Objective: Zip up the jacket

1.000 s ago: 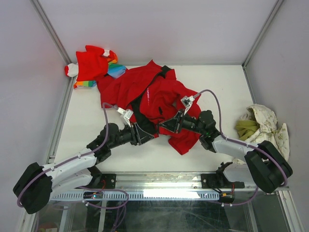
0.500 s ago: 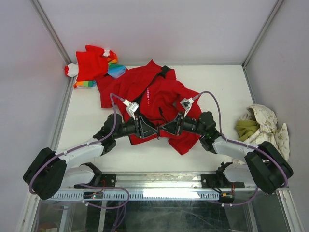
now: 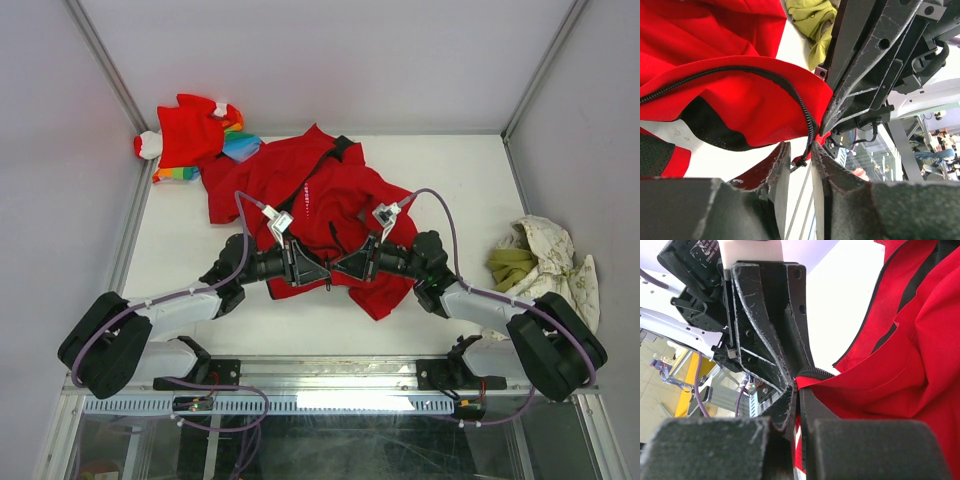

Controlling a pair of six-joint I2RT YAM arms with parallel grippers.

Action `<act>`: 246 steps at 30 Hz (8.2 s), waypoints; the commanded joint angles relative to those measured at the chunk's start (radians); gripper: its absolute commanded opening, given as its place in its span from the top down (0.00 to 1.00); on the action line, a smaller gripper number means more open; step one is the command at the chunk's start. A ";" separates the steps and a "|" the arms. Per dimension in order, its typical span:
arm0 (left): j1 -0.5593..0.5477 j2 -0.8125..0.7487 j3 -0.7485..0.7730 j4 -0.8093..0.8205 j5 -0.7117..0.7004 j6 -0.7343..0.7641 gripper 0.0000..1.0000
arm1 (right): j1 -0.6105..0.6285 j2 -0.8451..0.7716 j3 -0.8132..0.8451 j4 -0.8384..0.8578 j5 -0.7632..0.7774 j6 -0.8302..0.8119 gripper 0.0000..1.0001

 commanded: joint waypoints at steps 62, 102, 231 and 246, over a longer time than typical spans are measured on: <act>-0.020 -0.255 -0.053 -0.287 -0.242 0.001 0.40 | 0.002 -0.037 0.069 -0.165 -0.041 -0.164 1.00; 0.417 0.112 0.067 -0.491 -0.345 0.004 0.69 | 0.002 -0.196 -0.008 -0.310 0.133 -0.328 1.00; -0.149 0.443 0.493 -1.201 -0.797 0.039 0.26 | 0.001 -0.205 0.017 -0.490 0.346 -0.378 1.00; -0.218 0.651 0.472 -1.204 -0.872 -0.014 0.48 | 0.000 -0.195 0.018 -0.490 0.347 -0.378 1.00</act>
